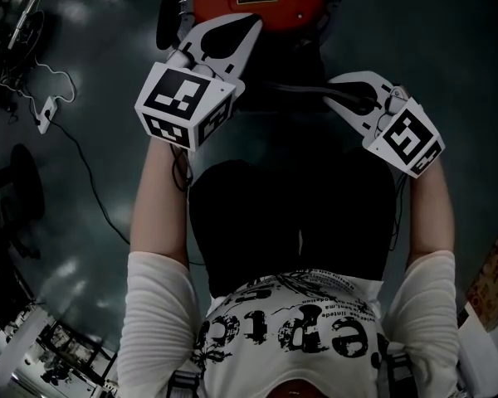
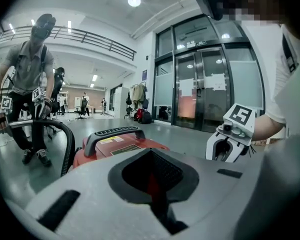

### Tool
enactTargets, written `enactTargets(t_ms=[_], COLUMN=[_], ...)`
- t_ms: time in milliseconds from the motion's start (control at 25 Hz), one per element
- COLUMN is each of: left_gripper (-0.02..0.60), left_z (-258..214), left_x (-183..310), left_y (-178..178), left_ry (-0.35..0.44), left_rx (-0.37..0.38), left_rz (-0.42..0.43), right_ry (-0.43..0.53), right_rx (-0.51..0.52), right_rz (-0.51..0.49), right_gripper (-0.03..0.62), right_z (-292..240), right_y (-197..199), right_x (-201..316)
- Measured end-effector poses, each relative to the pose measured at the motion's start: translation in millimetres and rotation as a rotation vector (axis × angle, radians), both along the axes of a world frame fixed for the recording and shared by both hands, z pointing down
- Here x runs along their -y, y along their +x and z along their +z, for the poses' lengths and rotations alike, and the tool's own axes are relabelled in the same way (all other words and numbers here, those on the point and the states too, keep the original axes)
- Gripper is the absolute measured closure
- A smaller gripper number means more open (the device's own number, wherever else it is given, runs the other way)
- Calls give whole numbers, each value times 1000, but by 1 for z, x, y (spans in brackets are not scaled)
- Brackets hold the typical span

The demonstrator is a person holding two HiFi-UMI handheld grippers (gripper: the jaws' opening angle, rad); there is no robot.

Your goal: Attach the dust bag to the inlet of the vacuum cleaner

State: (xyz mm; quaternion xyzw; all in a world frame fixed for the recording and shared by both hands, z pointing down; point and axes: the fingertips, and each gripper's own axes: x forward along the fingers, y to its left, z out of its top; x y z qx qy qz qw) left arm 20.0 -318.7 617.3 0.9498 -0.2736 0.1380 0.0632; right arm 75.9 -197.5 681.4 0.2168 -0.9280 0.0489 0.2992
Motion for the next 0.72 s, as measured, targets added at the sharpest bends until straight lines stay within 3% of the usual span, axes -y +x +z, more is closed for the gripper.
enactTargets(t_ms=[280,520,720], left_gripper=[580,580,580], left_z=[-3,7,8], left_x=[1,-1,-3], left_y=[0,6,2], left_ry=[-11,0,4], left_rx=[-12,31,36], left_rz=[18,51,59], right_ry=[49,37,82], right_rx=[-53,-8,-52], right_rz=[-18,20,4], right_gripper=[563,563,557], right_z=[-6,4,-1], right_y=[-8,8,-6], right_x=[2,4,7])
